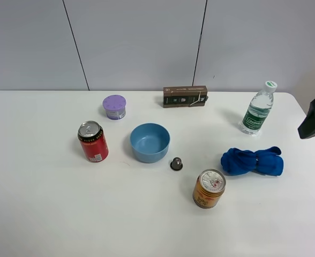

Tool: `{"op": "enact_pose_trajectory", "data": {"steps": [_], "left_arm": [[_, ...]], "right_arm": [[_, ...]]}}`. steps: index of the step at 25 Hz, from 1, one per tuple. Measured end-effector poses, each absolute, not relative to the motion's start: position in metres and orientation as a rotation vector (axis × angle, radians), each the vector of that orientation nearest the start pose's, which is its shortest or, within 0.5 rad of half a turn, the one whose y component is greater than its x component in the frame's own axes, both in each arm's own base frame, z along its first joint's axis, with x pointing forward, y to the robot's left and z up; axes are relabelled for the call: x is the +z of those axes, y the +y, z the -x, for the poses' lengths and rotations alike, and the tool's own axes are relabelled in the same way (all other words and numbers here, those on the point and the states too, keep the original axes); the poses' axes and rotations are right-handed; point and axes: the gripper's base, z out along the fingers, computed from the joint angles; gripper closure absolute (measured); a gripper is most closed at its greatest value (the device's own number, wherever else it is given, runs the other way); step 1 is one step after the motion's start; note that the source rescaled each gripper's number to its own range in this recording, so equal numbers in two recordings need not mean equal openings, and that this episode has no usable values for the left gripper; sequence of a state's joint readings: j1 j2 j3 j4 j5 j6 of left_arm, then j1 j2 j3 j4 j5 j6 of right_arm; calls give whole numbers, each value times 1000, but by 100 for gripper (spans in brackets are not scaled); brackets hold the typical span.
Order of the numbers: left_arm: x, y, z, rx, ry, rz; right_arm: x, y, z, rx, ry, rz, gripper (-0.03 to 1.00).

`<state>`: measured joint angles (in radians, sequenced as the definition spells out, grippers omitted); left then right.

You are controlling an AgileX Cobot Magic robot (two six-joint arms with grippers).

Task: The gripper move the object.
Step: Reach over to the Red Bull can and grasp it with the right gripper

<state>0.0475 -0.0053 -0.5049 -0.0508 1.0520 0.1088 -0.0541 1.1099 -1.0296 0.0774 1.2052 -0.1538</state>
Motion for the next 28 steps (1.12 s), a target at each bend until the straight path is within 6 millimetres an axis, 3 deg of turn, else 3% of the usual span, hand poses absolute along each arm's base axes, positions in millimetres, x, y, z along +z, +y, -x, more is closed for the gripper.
{"op": "enact_pose_trajectory", "data": {"steps": [10,14,22,28], "left_arm": [[279,-4,6,38,2024,-64],[279,-4,6,38,2024,-64],[279,-4,6,38,2024,-64],[279,-4,6,38,2024,-64]], "right_arm": [[324,8,-209,225,2744,295,-3],[325,13,-212,224,2748,379,3],[338,68,-215,231,2683,654,7],[332,106,-212,266,2694,787,8]]}}
